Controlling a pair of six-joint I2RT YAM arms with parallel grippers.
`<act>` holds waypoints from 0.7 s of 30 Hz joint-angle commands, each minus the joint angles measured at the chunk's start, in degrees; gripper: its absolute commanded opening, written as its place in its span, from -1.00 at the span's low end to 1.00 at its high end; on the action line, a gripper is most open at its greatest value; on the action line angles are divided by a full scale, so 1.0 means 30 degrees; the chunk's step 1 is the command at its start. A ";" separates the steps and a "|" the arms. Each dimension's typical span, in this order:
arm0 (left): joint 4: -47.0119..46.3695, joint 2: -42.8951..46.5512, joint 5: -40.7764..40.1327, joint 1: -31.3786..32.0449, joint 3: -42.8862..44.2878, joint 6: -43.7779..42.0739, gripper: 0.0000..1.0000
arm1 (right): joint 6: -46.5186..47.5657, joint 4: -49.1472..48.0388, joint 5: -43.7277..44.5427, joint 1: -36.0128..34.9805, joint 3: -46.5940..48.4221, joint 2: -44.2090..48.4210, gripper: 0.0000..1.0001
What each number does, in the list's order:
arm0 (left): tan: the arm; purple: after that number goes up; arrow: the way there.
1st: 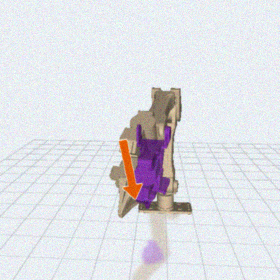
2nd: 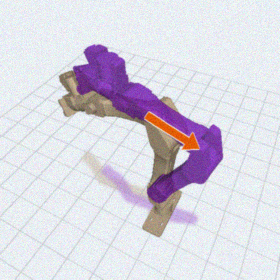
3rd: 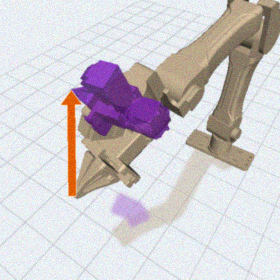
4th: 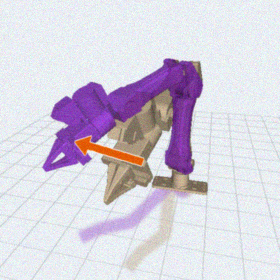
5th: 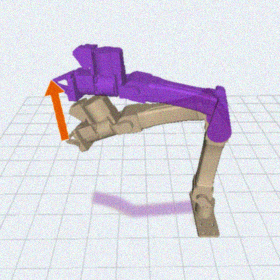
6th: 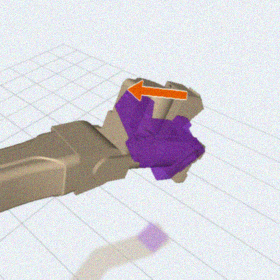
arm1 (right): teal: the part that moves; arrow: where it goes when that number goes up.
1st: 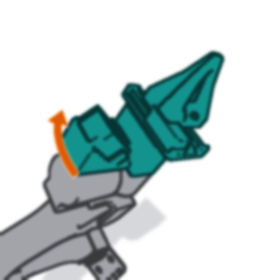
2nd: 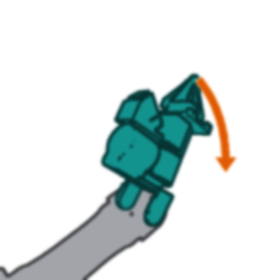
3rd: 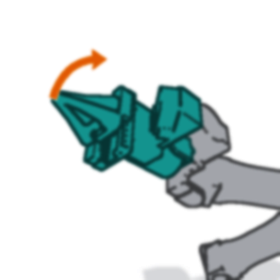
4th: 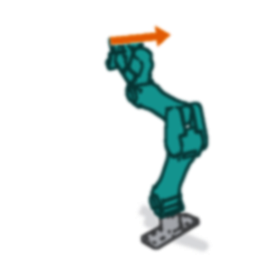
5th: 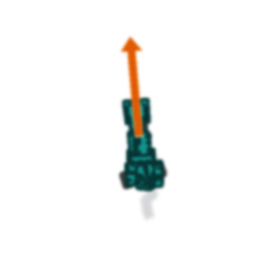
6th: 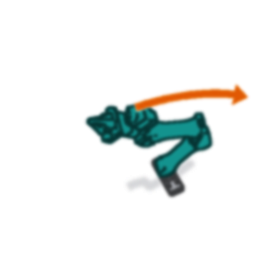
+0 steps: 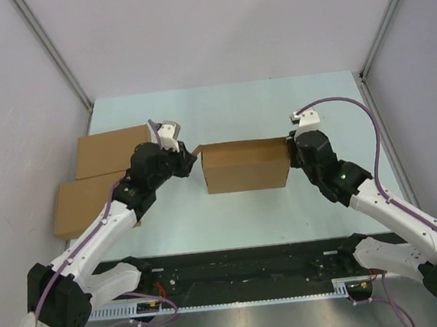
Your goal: Fold the paper box
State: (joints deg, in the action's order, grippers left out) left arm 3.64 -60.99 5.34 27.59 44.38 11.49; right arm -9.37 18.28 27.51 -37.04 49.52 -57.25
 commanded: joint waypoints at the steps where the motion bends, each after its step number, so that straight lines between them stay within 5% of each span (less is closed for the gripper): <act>1: -0.0510 0.0057 0.0825 -0.0116 0.1055 -0.0108 -0.55 | -0.0012 -0.0645 -0.0058 -0.0018 -0.0012 0.0159 -0.75; 21: -0.2004 0.0672 0.2438 -0.0058 -0.0027 0.3318 -0.77 | -0.1623 -0.0528 -0.0643 -0.0047 0.0252 0.0364 -1.00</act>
State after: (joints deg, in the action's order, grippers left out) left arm 1.23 -60.69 10.74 27.59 44.77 18.15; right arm -12.38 18.02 26.50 -37.01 49.52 -57.08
